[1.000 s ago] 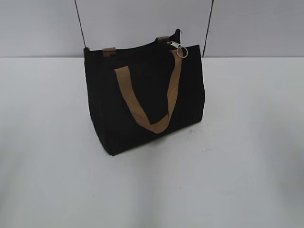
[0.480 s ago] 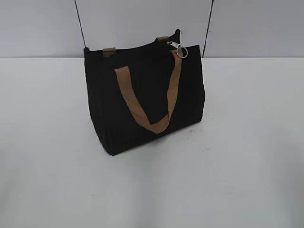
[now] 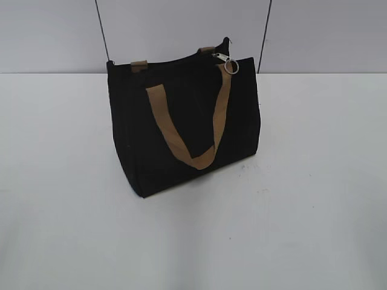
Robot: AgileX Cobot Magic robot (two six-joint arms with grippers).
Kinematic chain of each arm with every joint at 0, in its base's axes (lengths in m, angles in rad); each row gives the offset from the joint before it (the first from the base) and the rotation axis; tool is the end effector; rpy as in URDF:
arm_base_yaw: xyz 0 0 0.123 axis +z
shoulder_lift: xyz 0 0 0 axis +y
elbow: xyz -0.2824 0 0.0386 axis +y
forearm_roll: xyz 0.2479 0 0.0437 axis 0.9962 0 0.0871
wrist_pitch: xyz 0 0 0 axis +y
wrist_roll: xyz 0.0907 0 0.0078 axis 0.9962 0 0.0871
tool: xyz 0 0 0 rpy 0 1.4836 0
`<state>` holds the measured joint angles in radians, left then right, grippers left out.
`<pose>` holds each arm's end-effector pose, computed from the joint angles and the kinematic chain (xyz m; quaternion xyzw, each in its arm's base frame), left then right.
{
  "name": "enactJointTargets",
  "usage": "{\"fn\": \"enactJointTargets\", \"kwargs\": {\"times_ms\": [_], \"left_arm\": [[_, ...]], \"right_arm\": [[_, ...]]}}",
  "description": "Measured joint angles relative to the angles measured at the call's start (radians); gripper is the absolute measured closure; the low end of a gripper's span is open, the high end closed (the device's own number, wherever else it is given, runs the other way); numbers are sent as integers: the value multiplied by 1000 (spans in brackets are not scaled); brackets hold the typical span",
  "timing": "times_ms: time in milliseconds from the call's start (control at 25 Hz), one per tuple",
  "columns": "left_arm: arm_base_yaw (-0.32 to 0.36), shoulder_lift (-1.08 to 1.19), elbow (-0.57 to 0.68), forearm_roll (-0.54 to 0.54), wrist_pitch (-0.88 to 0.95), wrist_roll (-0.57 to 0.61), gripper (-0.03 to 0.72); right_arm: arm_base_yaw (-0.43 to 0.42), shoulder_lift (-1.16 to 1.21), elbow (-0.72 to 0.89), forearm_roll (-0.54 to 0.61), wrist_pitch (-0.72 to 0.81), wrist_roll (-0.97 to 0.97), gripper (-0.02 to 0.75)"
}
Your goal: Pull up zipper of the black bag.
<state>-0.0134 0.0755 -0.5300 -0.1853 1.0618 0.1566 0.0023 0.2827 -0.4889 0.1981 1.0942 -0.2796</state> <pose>0.0029 -0.0147 0.2867 0.0746 0.8582 -0.0565 0.5047 0.0361 0.0160 0.2684 -0.1206 0.9144 0.0459 0.3837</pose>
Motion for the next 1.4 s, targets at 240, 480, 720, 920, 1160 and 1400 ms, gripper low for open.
{"fn": "enactJointTargets", "kwargs": {"times_ms": [240, 480, 720, 920, 1160, 1400], "left_arm": [[0, -82, 0, 3, 3, 0, 211], [0, -83, 1, 4, 3, 0, 211], [0, -83, 1, 6, 3, 0, 211], [0, -83, 1, 6, 3, 0, 218], [0, -83, 1, 6, 3, 0, 219], [0, -83, 1, 6, 3, 0, 221]], "right_arm": [[0, -178, 1, 2, 3, 0, 304], [0, -289, 1, 2, 6, 0, 304], [0, -289, 1, 8, 6, 0, 304], [0, -289, 1, 12, 6, 1, 304], [0, -289, 2, 13, 6, 1, 304], [0, -289, 2, 14, 6, 1, 304]]}}
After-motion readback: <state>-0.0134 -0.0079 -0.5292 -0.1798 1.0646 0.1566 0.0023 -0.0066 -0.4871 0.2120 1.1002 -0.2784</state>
